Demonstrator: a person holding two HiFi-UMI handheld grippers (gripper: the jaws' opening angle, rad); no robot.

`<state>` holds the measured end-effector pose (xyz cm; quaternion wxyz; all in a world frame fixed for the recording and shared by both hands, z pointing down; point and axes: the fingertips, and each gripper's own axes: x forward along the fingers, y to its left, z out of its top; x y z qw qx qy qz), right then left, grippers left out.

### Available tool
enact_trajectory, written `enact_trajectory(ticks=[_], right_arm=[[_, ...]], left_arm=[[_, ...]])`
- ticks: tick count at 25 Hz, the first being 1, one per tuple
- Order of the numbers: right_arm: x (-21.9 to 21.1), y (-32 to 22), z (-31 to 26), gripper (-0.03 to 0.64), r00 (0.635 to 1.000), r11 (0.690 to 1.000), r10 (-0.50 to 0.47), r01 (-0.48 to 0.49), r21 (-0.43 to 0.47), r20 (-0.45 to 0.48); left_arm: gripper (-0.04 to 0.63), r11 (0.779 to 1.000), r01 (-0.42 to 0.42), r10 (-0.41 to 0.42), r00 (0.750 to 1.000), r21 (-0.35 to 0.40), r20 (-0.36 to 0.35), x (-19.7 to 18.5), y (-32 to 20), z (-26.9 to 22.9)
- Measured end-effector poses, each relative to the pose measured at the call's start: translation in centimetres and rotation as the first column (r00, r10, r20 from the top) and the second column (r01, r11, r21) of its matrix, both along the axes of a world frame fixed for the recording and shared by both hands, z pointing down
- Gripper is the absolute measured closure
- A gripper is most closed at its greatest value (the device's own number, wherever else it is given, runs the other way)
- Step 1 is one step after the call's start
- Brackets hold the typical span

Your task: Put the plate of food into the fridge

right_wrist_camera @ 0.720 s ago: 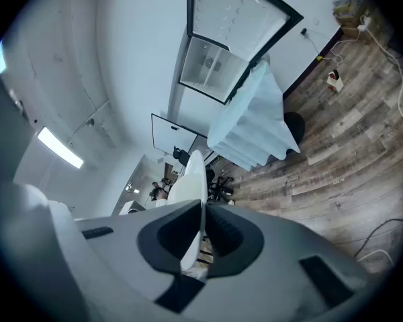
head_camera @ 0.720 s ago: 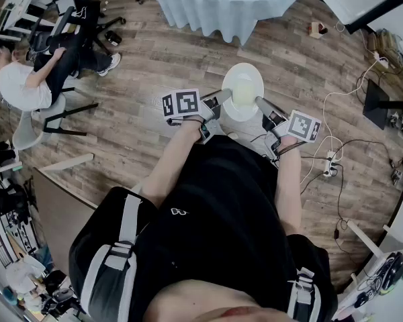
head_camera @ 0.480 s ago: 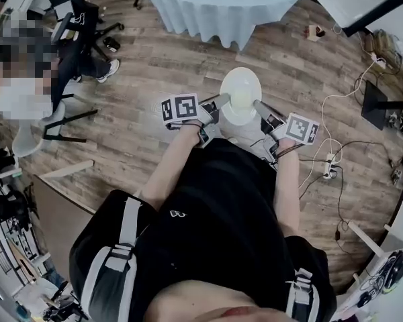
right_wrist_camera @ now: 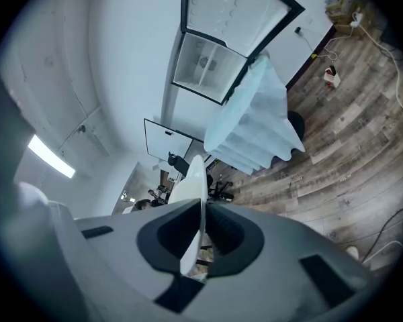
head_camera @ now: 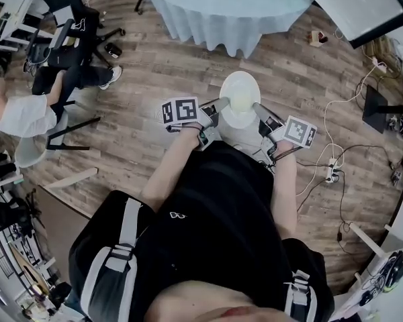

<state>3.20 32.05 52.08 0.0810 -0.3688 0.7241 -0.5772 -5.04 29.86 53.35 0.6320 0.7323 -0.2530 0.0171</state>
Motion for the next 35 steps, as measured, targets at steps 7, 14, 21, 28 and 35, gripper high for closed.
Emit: enact_trajectory(ticks=[7,14,21,28,35], right_arm=[[-4.6,-4.3,-0.4,0.595,1.0,1.0,0.009,-0.009,-0.012,-0.004],[-7.4,-6.6,-0.9,0.594,0.999,0.999,0.046,-0.047,-0.013,-0.018],[-7.3,-7.9,-0.7,0.592,0.997,0.997,0.056,-0.059,-0.044,-0.057],[-5.7,-11.0,2.1,0.592,0.999,0.994,0.032,-0.031,-0.103,0.007],[-1.0,-18.6,1.2,0.591,1.0,0.998,-0.014,0.015,-0.066,0.024]], left_arm=[[0.58,1.0,0.005,-0.005,1.0,-0.016,-0.005,-4.7,-4.2,-0.3],[0.575,1.0,-0.004,0.003,0.999,-0.012,-0.048,-7.5,-7.1,-0.6],[0.575,0.997,0.02,-0.028,0.995,-0.078,-0.096,-7.4,-7.9,0.1],[0.571,0.992,0.062,-0.068,0.997,-0.114,-0.044,-6.1,-10.8,2.1],[0.574,0.989,0.11,-0.113,0.993,-0.094,-0.023,-1.5,-17.9,1.2]])
